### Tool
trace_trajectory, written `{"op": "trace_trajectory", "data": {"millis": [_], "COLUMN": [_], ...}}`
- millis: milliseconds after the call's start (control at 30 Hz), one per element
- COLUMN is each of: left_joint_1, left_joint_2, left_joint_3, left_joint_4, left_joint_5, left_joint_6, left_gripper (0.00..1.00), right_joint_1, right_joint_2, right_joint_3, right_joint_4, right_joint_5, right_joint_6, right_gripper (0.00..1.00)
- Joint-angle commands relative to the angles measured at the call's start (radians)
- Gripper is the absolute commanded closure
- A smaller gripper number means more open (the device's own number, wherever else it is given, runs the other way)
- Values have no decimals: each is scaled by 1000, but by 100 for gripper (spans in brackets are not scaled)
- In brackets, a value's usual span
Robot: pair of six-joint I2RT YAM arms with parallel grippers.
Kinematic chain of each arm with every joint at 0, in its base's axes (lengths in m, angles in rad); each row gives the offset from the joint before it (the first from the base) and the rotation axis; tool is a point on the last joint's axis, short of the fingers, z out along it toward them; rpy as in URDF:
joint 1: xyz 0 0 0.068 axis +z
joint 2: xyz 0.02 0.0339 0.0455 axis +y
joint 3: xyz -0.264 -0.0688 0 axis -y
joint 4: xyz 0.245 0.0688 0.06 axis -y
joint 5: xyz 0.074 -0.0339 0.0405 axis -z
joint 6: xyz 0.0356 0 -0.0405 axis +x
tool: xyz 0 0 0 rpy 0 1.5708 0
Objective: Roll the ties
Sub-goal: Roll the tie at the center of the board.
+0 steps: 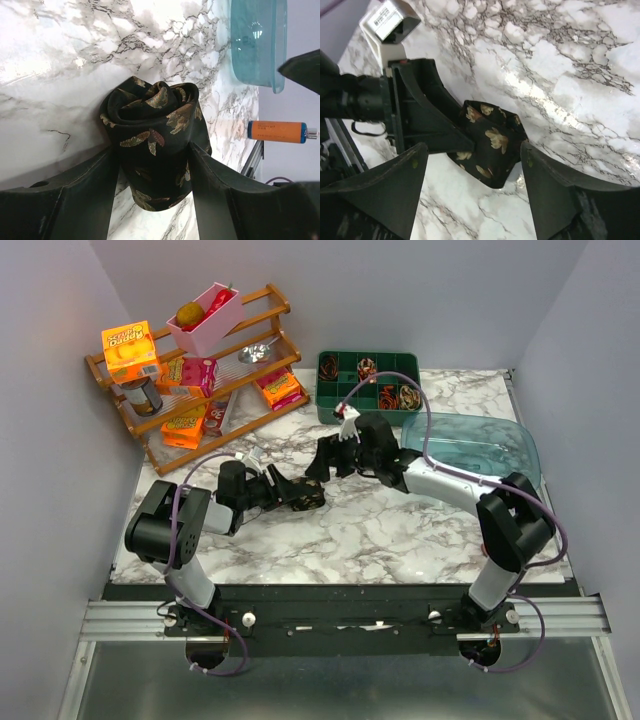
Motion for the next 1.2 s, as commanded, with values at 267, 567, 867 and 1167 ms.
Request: {"op": "trace_trajectory", "data": {"millis": [267, 567, 867, 1167], "left_joint_1": [-15, -22, -26, -44], "left_joint_2": [-1, 19, 34, 76], "left_joint_3": [-7, -12, -24, -33], "left_joint_4": [15, 46, 126, 287], "left_joint_5": [1, -2, 4, 51], "left_joint_6": [34, 23, -5, -72], "left_gripper": [36, 36, 31, 31], "right_joint_1": [-17, -25, -26, -32], "right_joint_2": [145, 208, 213, 219], "right_joint_3": [-43, -37, -70, -101], "right_joint_4": [19, 97, 122, 182], "right_joint_5": [-104, -182, -205, -262], "right_joint_6": [58, 112, 112, 123], "right_gripper": [11, 30, 39, 39]}}
